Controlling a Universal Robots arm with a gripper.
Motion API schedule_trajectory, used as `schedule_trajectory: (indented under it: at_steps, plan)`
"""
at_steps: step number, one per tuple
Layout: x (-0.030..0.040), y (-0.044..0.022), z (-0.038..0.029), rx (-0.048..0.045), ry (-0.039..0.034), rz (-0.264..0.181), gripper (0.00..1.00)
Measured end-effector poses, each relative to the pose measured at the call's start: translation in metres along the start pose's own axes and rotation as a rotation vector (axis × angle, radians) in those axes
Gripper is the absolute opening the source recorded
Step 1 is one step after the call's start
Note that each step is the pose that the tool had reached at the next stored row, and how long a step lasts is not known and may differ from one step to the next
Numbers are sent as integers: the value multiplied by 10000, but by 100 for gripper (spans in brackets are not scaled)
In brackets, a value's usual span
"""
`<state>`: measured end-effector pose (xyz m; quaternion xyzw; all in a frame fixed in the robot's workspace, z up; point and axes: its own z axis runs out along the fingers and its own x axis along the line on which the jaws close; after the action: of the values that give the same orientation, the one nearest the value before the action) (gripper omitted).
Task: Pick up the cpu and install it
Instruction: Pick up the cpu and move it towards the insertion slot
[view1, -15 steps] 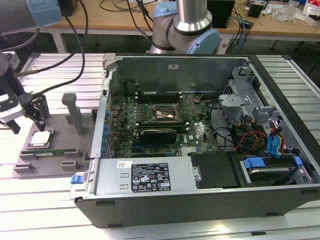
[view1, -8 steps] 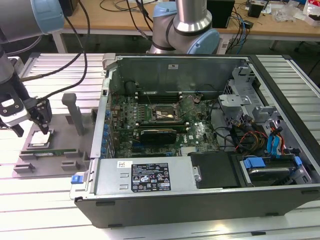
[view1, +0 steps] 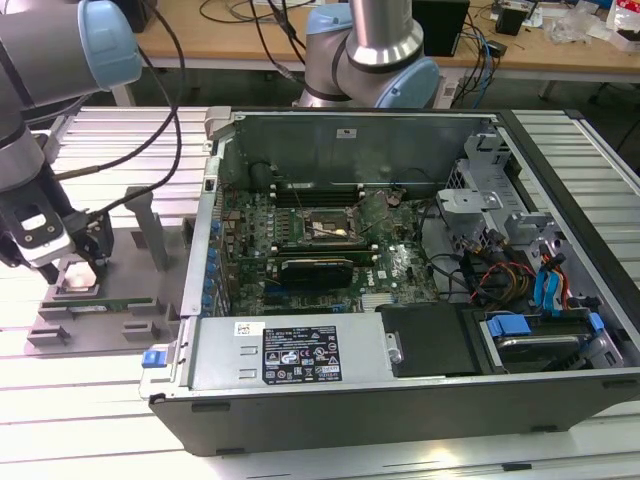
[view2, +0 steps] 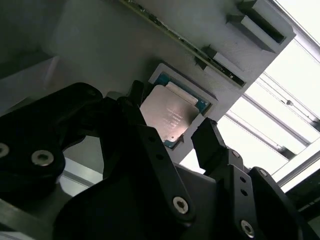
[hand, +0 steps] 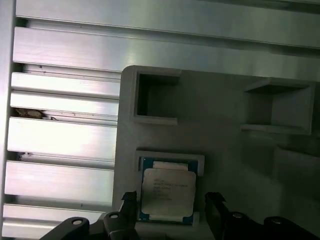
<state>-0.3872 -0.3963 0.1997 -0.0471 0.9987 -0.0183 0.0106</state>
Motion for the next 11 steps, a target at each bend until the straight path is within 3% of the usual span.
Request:
schedule_trajectory:
  at_steps: [11]
  plan:
    - [-11, 34, 97, -9, 3, -1, 66]
